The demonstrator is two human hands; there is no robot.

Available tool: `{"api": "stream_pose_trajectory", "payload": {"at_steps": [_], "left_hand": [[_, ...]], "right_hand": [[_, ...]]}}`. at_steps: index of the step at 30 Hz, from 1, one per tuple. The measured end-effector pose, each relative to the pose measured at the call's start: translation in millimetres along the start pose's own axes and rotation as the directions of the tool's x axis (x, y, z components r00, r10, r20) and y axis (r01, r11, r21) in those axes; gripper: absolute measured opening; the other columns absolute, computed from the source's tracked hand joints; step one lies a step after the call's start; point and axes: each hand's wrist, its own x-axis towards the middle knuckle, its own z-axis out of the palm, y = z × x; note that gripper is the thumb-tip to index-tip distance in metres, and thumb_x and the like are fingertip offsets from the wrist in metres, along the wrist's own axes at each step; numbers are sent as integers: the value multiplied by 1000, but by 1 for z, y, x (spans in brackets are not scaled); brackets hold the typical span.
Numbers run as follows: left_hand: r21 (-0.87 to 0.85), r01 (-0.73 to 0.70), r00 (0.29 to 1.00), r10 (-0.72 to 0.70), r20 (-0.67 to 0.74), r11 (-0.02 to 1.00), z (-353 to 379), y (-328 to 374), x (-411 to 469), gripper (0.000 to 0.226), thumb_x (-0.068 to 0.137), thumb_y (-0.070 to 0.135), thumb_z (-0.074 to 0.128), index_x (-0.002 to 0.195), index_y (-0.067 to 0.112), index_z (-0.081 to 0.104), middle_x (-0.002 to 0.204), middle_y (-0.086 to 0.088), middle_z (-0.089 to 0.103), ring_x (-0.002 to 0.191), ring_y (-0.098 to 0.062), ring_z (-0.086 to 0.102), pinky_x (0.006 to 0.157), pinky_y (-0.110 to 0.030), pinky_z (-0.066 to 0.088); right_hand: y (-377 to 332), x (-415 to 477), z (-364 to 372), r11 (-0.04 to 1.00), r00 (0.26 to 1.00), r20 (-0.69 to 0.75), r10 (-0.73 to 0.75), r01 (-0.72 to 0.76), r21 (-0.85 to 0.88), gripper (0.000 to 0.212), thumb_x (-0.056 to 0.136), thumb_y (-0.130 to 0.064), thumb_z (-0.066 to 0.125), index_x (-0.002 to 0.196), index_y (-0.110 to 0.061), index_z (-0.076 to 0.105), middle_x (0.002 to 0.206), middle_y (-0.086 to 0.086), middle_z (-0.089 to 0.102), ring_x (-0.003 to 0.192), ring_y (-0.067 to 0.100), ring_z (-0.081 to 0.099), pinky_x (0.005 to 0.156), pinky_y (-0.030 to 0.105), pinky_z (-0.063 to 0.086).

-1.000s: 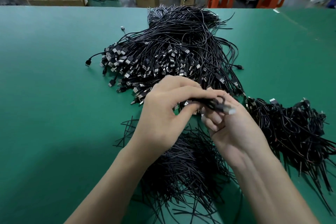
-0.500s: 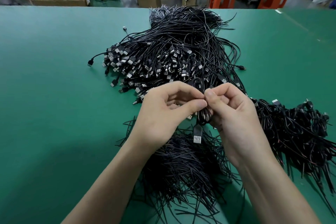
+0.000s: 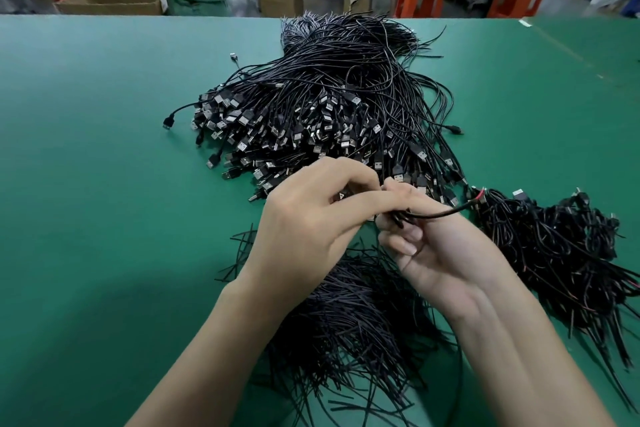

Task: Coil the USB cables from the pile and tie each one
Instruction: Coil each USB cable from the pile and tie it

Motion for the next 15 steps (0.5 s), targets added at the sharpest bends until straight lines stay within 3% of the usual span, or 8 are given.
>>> {"api": "stream_pose_trajectory", "payload": {"at_steps": [5,9,11,13,15], "left_hand": [[-70,51,999,-52,-14,996,1,-2,-2,29,94,-8,70,113,12,81,103,-3,71,93,-18,67,77,-35,55],[-170,164,984,-150,91,972,3,0,0,33,95,-12,65,115,10,79,112,1,74,110,-11,69,93,-31,56],[-106,274,959,-264,102,956,2,-4,3,29,98,1,66,117,19,78,113,12,74,109,-2,68,92,-23,54],[37,472,879,-473,53,881,-2,-19,8,26,99,16,65,117,31,76,109,24,71,99,6,66,83,-20,54],[209,619,770,-638,27,757,-7,-41,14,24,98,26,65,119,36,72,107,22,68,90,7,63,82,-27,57]], "right_hand": [[-6,-5,-7,939,988,95,-119,143,-313,13,90,-32,68,83,-21,69,79,-1,66,63,10,59,49,22,45],[-18,-6,-14,920,985,110,-136,167,-355,16,91,-35,67,93,-19,67,88,0,72,76,15,69,57,26,54],[-29,-5,-23,898,980,55,-192,198,-393,14,87,-28,71,94,-17,67,87,3,73,76,16,69,56,25,55],[-42,-4,-36,803,946,-18,-324,265,-533,8,90,-22,72,93,-19,66,84,1,75,73,15,70,57,26,55],[-54,-2,-53,544,852,-65,-520,271,-794,8,94,-24,71,91,-26,63,82,-2,75,71,13,69,63,32,55]]}}
